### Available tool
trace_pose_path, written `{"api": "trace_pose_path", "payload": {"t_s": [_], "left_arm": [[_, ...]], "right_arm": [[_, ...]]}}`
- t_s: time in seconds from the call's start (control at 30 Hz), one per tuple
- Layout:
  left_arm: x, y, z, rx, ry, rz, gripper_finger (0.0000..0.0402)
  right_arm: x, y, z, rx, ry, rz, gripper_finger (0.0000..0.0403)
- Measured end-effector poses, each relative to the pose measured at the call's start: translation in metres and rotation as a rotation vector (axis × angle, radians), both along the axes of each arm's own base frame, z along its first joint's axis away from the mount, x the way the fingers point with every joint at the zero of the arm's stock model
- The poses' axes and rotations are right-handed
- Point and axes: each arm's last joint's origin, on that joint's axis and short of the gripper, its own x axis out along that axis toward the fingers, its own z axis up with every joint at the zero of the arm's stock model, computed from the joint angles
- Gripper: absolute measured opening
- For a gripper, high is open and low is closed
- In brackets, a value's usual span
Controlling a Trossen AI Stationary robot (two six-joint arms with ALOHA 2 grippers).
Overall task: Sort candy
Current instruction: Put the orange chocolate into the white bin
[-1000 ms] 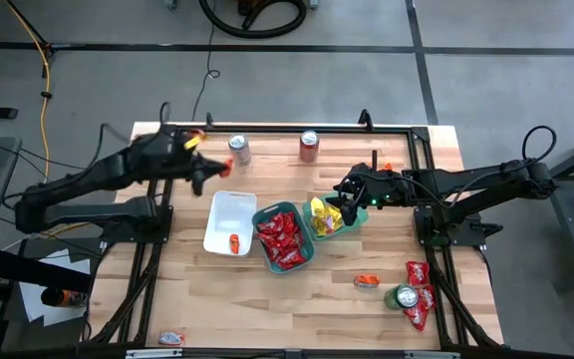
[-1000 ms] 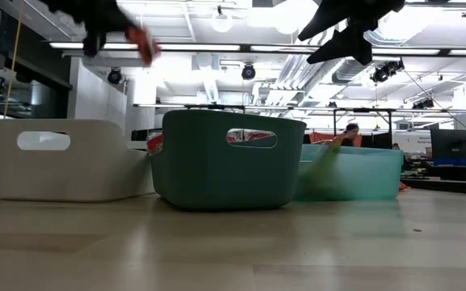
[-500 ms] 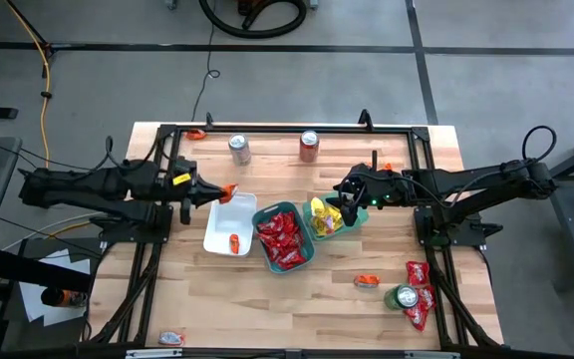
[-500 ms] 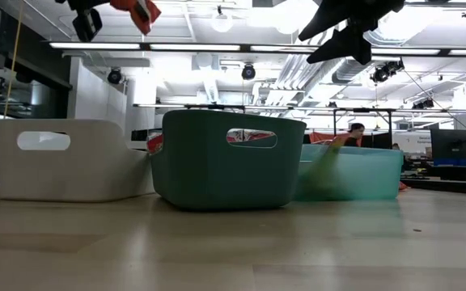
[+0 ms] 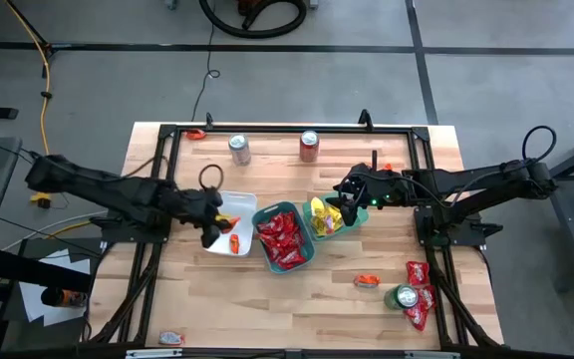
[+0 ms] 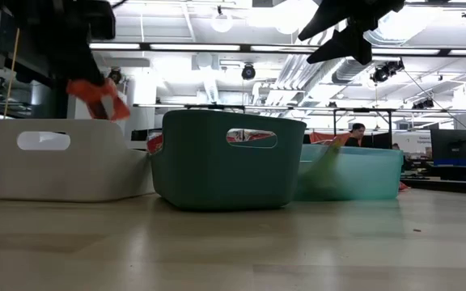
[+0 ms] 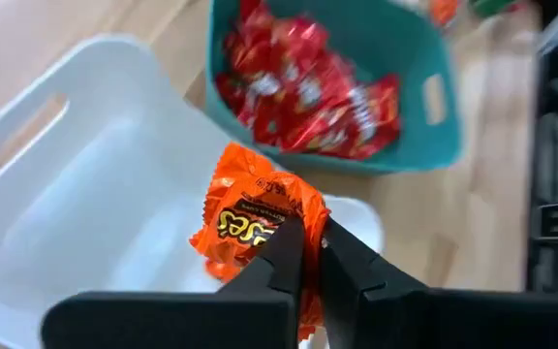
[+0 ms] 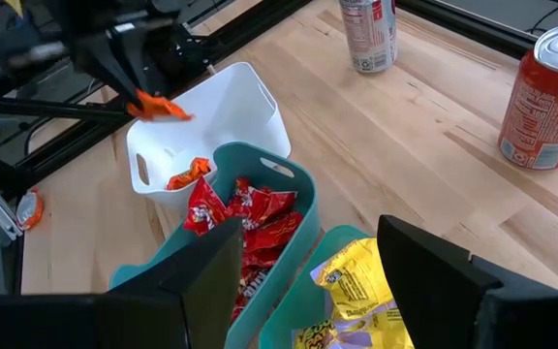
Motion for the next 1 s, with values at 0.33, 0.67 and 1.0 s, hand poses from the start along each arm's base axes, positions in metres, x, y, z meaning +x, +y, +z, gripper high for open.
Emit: {"api": "trace_pose_path", "payload": {"t_s": [0.33,0.67,1.0], "left_arm": [[0.011,-0.001,-0.018,0.047,0.154,-0.016,0.0129],[0.019,-0.012,0.056,-0.074,0.048,-0.178,0.0223],[0.008,-0.109,0.057,-0.088,0.464,-0.481,0.0223]], "right_arm": [[0.0,0.0,0.0,0.0,0.0,0.0,0.0236],[0.0,0.0,0.0,0.0,0.001,0.0,0.0236],[0.0,0.0,-0.001,-0.029,0.016,0.017,0.0236]]}}
